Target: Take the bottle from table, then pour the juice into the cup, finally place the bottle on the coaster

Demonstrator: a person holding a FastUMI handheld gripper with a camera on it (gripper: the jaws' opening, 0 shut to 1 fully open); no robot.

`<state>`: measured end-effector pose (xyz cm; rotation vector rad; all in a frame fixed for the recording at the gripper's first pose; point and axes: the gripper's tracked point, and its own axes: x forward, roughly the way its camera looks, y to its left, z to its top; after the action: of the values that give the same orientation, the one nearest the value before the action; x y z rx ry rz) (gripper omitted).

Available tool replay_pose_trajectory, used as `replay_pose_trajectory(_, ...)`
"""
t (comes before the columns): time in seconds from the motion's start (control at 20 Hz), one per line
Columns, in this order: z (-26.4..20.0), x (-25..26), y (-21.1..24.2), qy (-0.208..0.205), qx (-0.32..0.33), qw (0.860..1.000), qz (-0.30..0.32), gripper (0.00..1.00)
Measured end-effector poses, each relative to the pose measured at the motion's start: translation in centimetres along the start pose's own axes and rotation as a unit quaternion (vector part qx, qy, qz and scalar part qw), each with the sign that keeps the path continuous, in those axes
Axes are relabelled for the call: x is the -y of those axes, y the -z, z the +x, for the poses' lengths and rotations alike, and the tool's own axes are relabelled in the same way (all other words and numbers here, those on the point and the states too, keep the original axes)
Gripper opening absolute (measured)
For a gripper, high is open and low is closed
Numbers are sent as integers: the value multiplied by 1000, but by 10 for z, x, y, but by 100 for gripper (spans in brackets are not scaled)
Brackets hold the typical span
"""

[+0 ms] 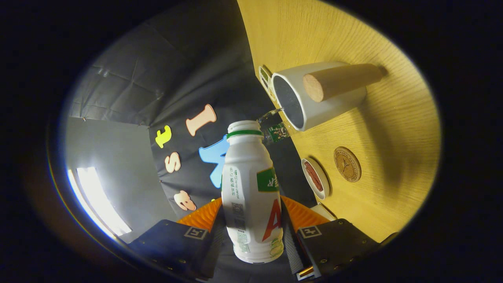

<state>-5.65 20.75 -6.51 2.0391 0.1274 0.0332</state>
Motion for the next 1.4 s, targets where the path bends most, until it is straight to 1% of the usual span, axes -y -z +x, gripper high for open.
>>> replay_pose_trajectory(0.4, 1, -4, -1, -1, 9, 1000, 17, 69)
replay_pose_trajectory(0.8, -5, 0, -13, -3, 21, 999, 29, 69)
replay_pose_trajectory(1.4, -1, -3, -23, -4, 46, 997, 59, 70)
